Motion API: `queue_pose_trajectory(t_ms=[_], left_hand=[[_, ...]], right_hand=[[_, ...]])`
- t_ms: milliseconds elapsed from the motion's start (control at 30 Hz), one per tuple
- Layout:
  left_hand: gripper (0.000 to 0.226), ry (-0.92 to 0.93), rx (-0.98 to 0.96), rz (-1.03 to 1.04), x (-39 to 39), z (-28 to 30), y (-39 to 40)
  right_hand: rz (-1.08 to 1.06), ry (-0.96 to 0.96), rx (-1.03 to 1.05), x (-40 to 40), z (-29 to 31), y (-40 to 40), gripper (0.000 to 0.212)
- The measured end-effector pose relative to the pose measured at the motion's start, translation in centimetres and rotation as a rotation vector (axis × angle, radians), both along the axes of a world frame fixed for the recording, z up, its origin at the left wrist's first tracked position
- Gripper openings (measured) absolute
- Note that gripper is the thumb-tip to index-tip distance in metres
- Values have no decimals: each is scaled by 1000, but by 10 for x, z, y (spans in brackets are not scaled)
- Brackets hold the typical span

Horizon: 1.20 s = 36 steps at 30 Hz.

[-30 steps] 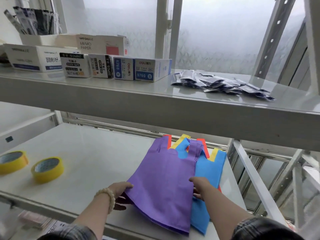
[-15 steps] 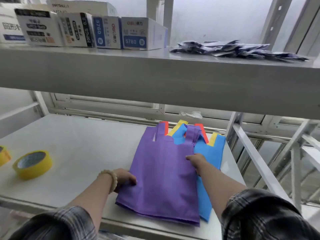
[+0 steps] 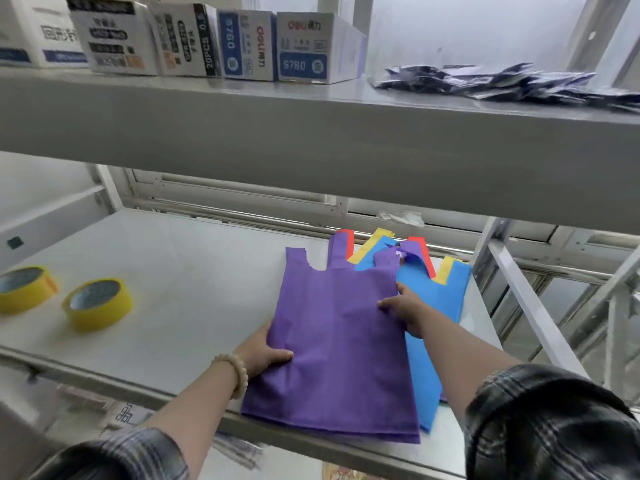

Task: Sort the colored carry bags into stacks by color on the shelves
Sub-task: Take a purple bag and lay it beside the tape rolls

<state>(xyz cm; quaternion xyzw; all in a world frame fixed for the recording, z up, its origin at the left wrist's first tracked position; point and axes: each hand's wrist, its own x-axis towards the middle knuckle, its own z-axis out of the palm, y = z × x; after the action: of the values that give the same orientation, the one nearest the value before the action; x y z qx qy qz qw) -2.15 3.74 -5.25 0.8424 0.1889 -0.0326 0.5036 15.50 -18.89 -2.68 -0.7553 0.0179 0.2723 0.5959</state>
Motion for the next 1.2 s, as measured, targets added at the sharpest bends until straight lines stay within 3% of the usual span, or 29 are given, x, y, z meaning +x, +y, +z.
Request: queue_pose_trajectory(t_ms=[400, 533, 700, 833, 1067, 1200], left_hand=[[76, -161, -31, 117, -44, 37, 19], [77, -227, 16, 106, -43, 61, 43], [72, -259, -61, 107, -36, 94, 102], [71, -277, -92, 74, -31, 115, 158], [81, -199, -87, 8, -32, 73, 212], [80, -130, -71, 5, -32, 31, 225]], right_hand=[[197, -42, 142, -9, 39, 32, 53], [183, -89, 173, -14, 60, 62, 49], [135, -195, 300, -17, 96, 109, 49], [69, -201, 394, -20, 113, 147, 34], [-34, -207, 243, -27, 56, 212, 53], [-85, -174, 97, -35, 18, 230, 49]])
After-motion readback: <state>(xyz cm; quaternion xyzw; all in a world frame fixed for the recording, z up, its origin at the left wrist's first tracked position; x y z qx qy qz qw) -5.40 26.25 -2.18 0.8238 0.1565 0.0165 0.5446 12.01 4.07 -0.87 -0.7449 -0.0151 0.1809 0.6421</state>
